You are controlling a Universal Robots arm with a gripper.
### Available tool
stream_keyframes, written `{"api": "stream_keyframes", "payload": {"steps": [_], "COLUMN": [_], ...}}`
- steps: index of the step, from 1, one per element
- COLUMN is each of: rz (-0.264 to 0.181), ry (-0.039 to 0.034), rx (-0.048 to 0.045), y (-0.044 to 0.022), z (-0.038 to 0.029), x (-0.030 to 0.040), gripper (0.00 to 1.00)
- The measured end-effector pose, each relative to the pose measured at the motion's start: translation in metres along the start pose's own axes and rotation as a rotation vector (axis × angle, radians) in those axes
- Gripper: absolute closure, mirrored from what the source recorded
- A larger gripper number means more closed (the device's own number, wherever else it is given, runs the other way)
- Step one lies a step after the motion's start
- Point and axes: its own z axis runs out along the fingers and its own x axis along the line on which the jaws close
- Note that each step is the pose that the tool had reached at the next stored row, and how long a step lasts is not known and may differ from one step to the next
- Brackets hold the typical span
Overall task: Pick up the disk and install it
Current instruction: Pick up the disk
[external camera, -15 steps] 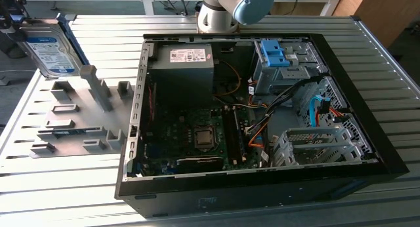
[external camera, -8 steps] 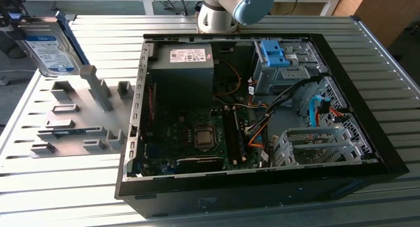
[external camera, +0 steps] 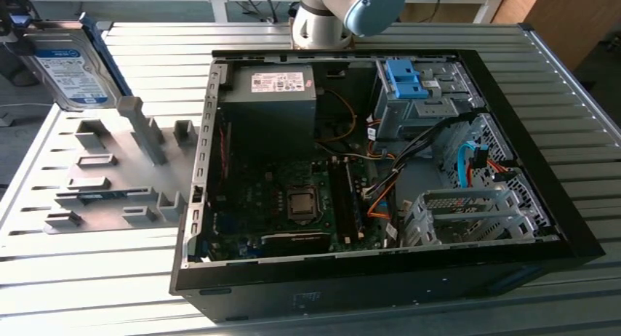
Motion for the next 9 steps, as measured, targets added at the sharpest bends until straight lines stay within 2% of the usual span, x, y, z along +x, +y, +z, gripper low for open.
{"api": "stream_keyframes", "payload": {"steps": [9], "rz": [0.0], "ry": [0.0], "rx": [0.0], "y": [0.0001], "z": [-0.0062], "x": [-0.0001], "gripper": [0.63]}}
